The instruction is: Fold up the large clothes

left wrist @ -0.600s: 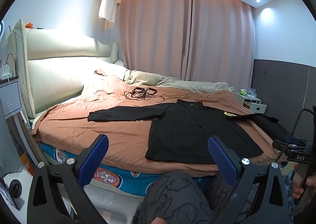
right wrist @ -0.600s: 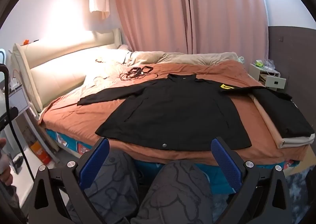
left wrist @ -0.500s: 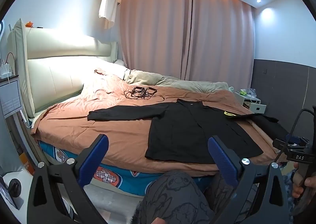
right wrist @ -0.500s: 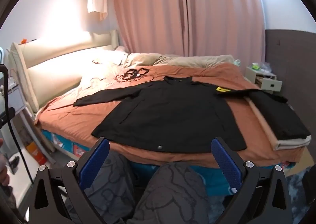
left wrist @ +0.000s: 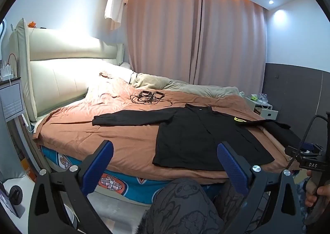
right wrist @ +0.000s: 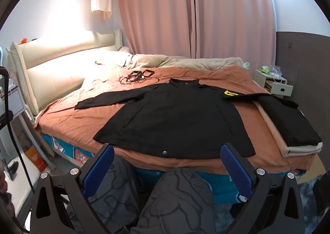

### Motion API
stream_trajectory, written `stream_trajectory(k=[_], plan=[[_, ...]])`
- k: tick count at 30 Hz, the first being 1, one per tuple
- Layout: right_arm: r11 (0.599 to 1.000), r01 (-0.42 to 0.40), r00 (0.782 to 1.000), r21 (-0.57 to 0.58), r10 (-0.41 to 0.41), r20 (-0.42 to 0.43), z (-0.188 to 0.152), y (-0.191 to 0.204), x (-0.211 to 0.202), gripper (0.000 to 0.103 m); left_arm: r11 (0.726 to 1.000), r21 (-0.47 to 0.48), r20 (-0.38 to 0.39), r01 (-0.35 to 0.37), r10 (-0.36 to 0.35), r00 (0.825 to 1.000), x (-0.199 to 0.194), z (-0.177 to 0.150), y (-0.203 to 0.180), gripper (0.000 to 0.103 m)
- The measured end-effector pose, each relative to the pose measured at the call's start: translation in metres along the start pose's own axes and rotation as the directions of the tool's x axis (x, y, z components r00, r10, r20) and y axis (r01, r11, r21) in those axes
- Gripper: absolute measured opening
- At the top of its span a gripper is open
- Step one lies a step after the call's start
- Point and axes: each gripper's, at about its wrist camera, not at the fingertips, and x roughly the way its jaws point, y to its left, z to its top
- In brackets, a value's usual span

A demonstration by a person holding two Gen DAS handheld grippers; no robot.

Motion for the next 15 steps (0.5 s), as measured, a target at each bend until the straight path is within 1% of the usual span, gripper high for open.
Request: stream_trajectory(k=[5, 9, 15], plan=[[1.0, 0.008, 1.0, -0.018, -0.007, 0.006, 0.0019, 0.0014, -0.003, 0.103, 1.0, 0.003, -0.001, 0.006, -0.006, 1.0, -0.0006, 0.0011, 0.0001, 0.103], [1.0, 0.003, 1.0, -0.011, -0.003, 0.004, 0.0026, -0.0007, -0.0042, 0.103, 1.0, 0.004, -0.004, 0.016, -0.016, 1.0, -0.0001, 0.0001, -0.0015, 0.103], [1.0, 0.02, 1.0, -0.008, -0.019, 0.009, 0.0033, -0.0028, -0.006, 0.103, 1.0, 0.009, -0.003, 0.029, -0.029, 1.0, -0.0011, 0.0001, -0.0048, 0.103]])
